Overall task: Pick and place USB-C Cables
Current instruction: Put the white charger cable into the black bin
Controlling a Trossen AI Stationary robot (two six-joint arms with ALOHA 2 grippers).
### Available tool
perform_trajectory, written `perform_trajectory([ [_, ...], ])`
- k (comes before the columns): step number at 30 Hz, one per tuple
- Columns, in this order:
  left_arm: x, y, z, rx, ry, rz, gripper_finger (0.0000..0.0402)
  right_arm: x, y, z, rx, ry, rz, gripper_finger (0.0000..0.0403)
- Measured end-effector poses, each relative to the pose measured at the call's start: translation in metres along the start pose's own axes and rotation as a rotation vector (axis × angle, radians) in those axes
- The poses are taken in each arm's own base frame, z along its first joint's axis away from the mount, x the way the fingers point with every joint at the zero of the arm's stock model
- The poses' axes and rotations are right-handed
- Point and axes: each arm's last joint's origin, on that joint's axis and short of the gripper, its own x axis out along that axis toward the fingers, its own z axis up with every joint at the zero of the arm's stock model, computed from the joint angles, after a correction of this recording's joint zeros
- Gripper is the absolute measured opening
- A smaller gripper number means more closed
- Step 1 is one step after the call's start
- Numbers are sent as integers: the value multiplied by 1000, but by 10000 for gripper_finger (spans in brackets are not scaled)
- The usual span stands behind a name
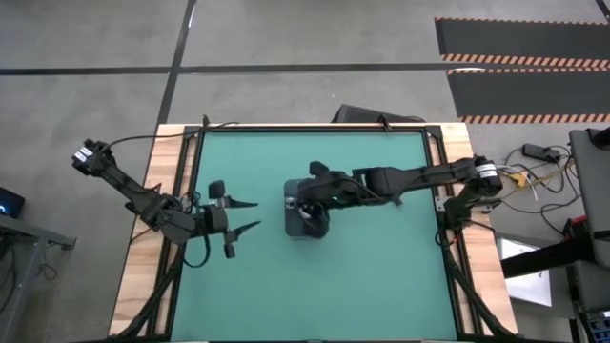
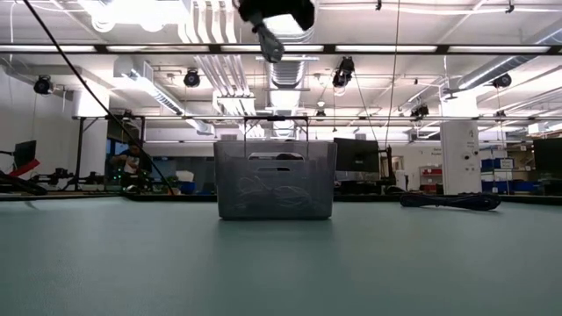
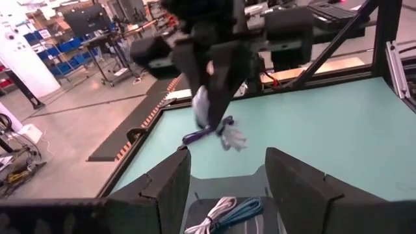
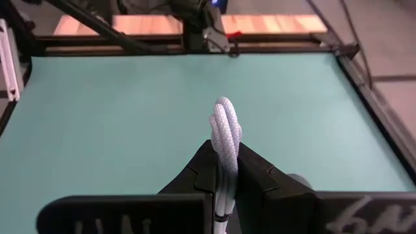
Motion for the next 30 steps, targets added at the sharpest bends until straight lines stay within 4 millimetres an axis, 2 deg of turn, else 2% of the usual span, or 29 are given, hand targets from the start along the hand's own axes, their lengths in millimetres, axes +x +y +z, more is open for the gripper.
perform_trajectory([
  [8, 1, -1, -1, -15, 4, -1, 183, 13, -9, 9, 9, 100, -23, 18],
  [16, -4, 4, 2, -70, -14, -1, 183, 30, -11, 2, -54, 242, -34, 18],
  [30, -5, 3, 2, -66, -16, -14, 183, 89, -5, -23, -300, 489, 9, 18],
])
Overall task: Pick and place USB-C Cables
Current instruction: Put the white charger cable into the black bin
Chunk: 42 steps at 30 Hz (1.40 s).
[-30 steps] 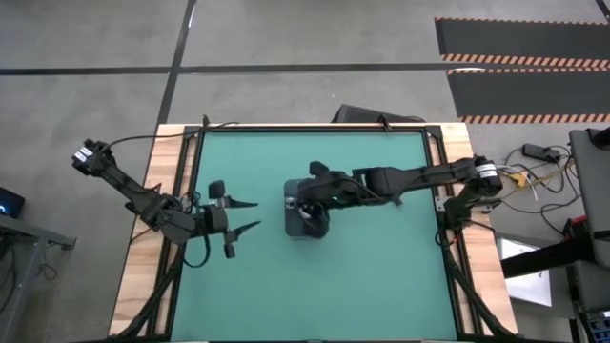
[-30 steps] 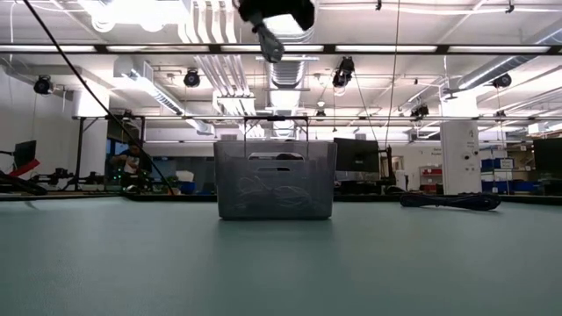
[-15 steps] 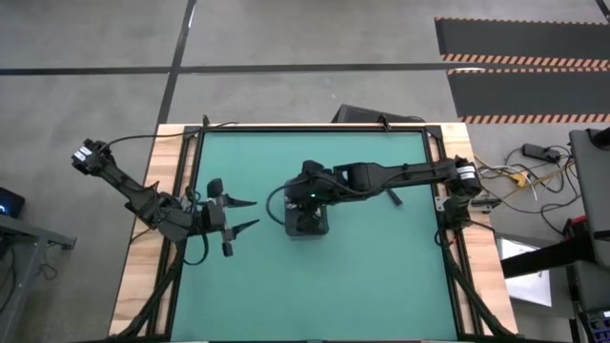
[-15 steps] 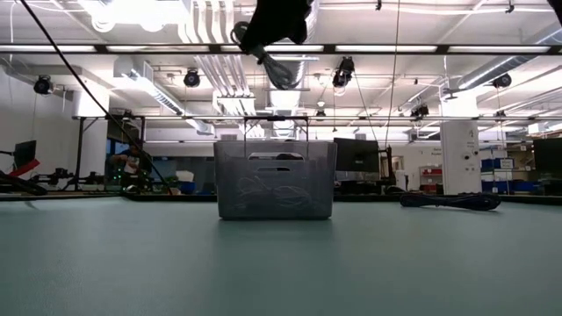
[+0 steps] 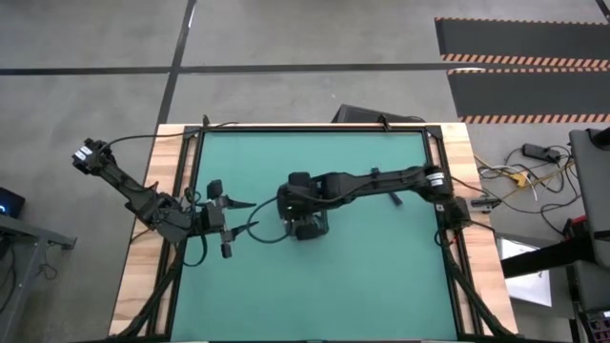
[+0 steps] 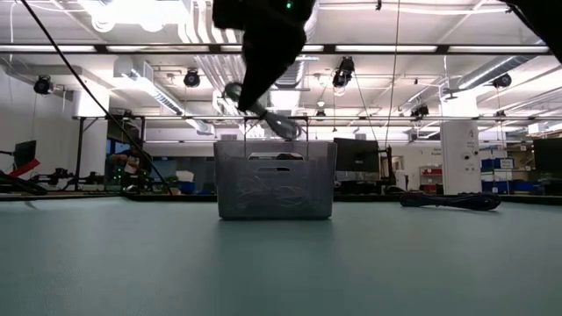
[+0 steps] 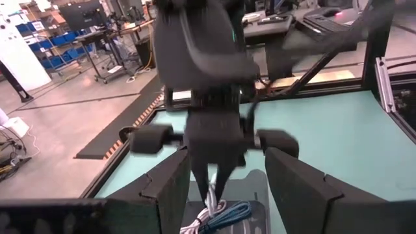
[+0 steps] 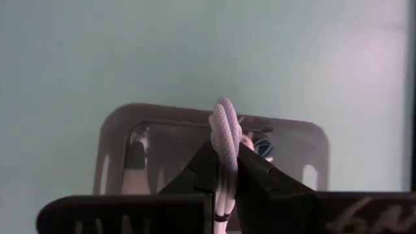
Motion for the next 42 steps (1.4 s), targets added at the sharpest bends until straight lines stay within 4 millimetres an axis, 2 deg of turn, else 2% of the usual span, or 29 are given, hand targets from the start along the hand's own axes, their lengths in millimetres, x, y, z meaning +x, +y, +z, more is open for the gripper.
perform_trajectory([
  [8, -1, 1, -2, -1, 19, 0, 183, 33, 5, -5, -46, 94, 18, 19],
  [16, -4, 4, -2, -11, 20, -3, 183, 49, 7, -9, -61, 125, 26, 19],
  [34, -4, 5, -4, -11, 34, 1, 183, 59, 4, -18, -30, 165, 40, 20],
  [42, -4, 5, -4, -11, 34, 0, 183, 69, 7, -23, -28, 149, 50, 20],
])
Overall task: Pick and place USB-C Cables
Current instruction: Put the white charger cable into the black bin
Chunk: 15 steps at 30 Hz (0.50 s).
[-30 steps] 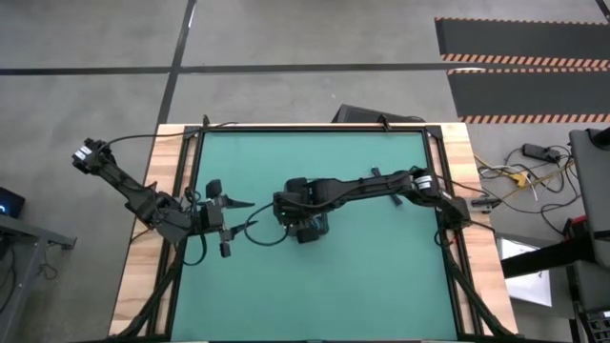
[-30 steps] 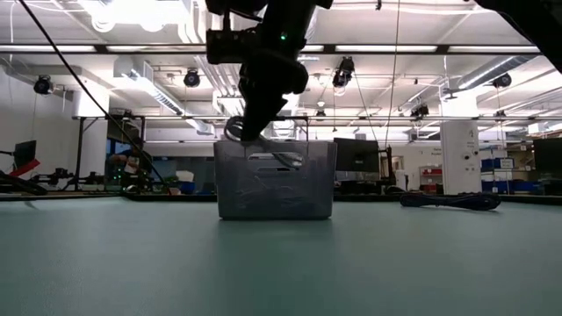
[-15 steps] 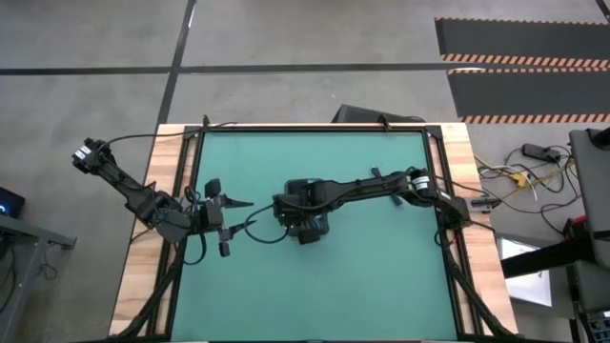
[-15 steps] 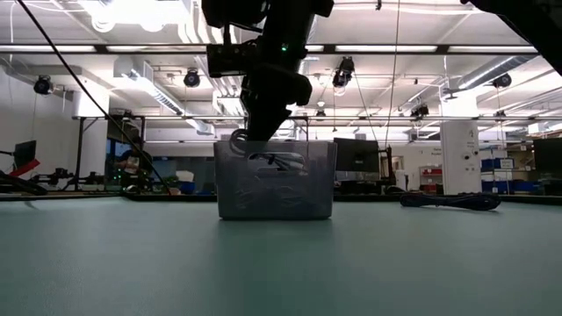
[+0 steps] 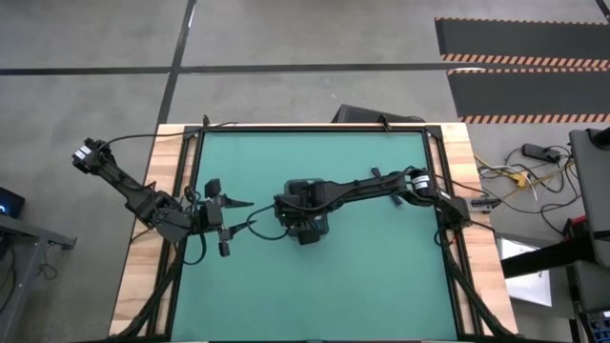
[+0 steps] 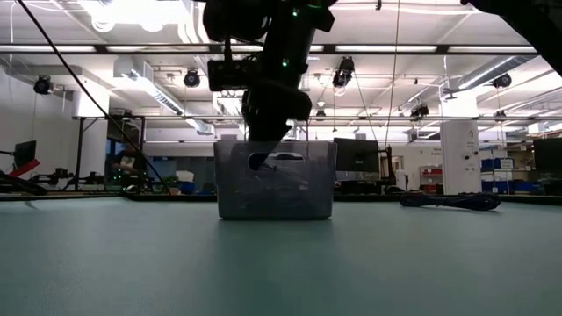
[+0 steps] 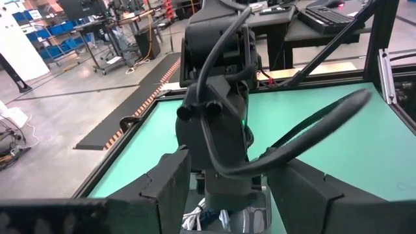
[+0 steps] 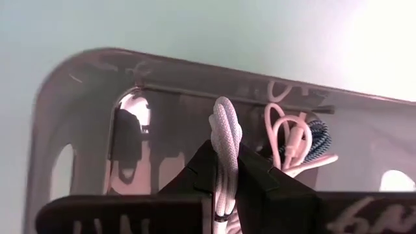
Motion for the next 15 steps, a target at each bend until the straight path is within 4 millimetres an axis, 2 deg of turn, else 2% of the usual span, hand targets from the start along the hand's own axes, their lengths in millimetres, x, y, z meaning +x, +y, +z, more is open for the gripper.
perform_trajectory([
  [9, 0, 0, 0, 0, 0, 0, 183, 7, 1, -2, -10, -7, -2, 22],
  [15, 0, 0, 0, -1, -1, 0, 183, 7, 1, -1, -20, -23, -5, 50],
])
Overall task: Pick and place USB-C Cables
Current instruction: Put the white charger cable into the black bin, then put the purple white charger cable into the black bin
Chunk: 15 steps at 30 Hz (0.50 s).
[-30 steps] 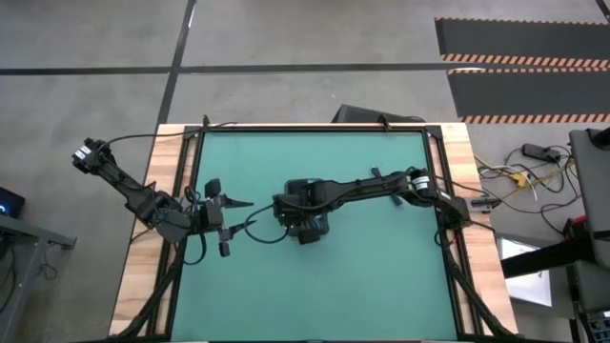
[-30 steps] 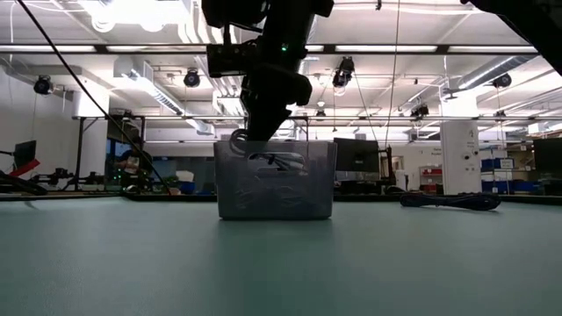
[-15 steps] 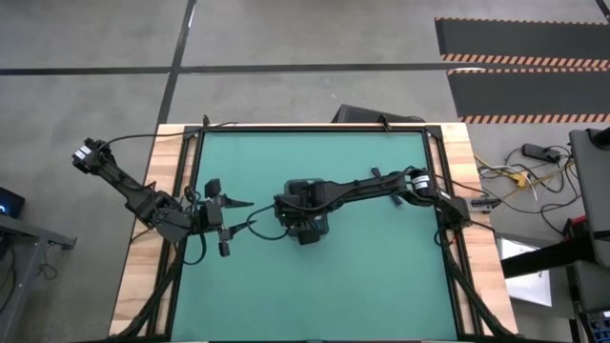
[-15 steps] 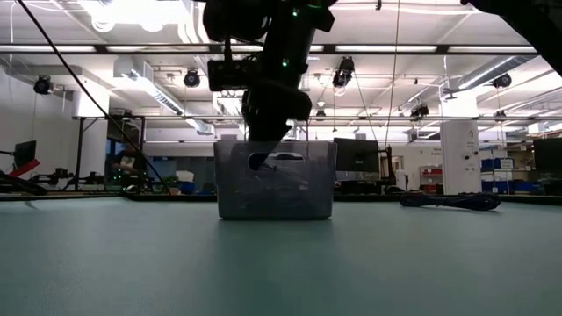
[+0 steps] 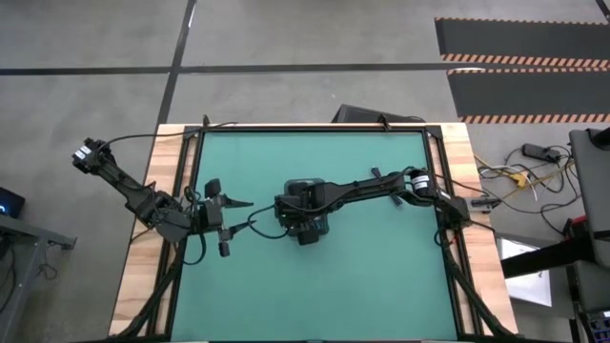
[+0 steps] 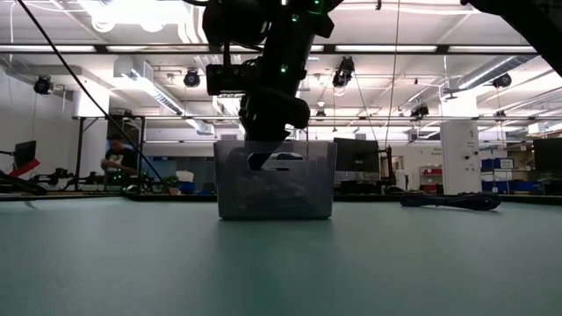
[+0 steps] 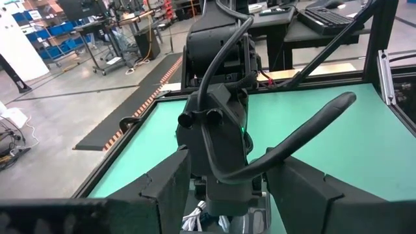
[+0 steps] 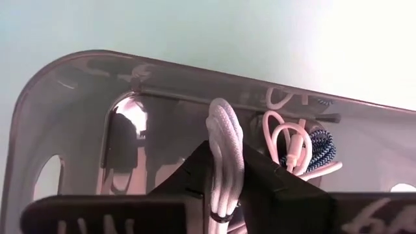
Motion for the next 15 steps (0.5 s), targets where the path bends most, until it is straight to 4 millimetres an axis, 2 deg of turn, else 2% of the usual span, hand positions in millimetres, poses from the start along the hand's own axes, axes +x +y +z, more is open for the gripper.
perform_trajectory([
  [10, 0, 0, 0, 0, 0, 0, 183, 0, 0, 0, 7, -2, 0, 111],
  [15, 0, 0, 0, 0, 1, 0, 183, -2, 0, 0, 23, 0, 0, 120],
])
